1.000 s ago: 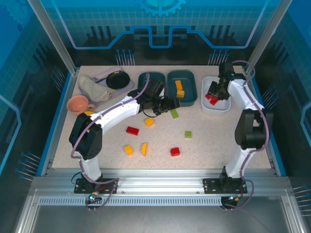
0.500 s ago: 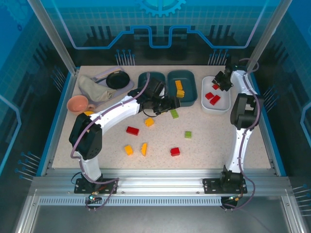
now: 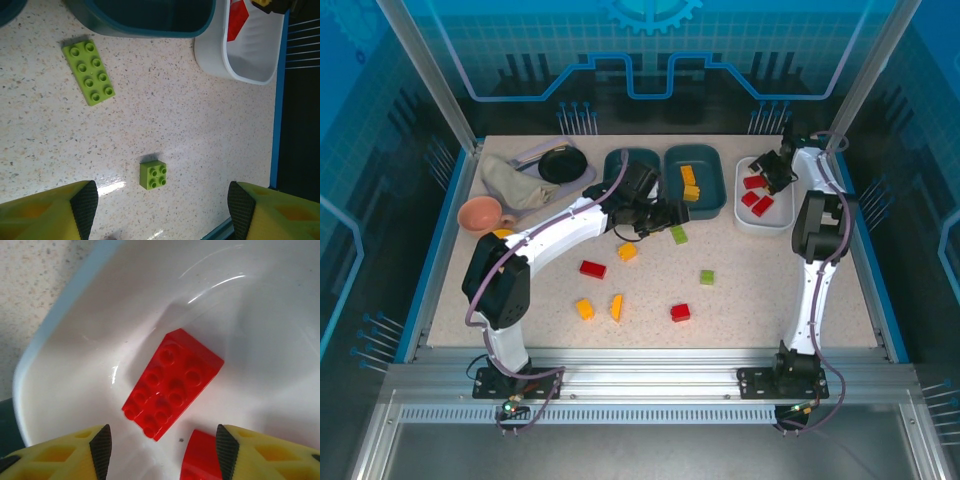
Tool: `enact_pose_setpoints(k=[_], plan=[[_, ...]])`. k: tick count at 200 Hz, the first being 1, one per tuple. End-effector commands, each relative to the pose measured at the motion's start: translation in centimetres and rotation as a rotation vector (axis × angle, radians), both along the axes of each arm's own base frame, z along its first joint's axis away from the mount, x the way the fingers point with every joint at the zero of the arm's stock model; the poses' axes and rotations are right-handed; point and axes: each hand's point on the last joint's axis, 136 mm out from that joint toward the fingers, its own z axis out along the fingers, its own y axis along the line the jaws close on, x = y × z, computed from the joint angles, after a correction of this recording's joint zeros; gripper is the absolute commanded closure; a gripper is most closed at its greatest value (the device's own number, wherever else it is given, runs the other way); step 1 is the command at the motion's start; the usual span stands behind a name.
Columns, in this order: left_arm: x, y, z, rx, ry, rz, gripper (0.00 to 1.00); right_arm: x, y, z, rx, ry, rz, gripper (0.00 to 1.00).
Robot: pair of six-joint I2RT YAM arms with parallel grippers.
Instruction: Sort the legos into containers by color
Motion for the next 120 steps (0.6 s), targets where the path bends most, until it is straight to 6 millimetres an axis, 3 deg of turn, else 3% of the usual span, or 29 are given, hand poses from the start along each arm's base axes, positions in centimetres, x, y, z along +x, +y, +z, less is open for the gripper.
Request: enact_pose_setpoints(k=[1, 30, 55, 79, 120], plan=[[-0.5, 1.0, 0.0, 0.053, -0.006, 0.010, 0.27, -0.4, 0.0, 6.5, 0.003, -0.114, 0.016, 0.40], [-0.7, 2.6, -0.4, 0.113, 0.006, 0.061, 0.27, -2.6, 1.9, 9.9, -0.060, -0.184, 0.087, 0.40], [-0.9, 5.0, -1.6, 0.179, 0.052, 0.135, 0.27, -5.9, 5.5, 12.0, -0.145, -0.252, 0.223, 0.40], [-1.7, 8.7, -3.2, 0.264, 0.140, 0.246, 0.27, -10.2, 11.4, 12.8, -0.192, -0.335, 0.420, 0.40], [-3.8, 14.8, -5.4, 0.331, 0.258, 0.427, 0.27, -21.3, 22.7, 11.0, -0.184, -0.443, 0.903, 0.40]])
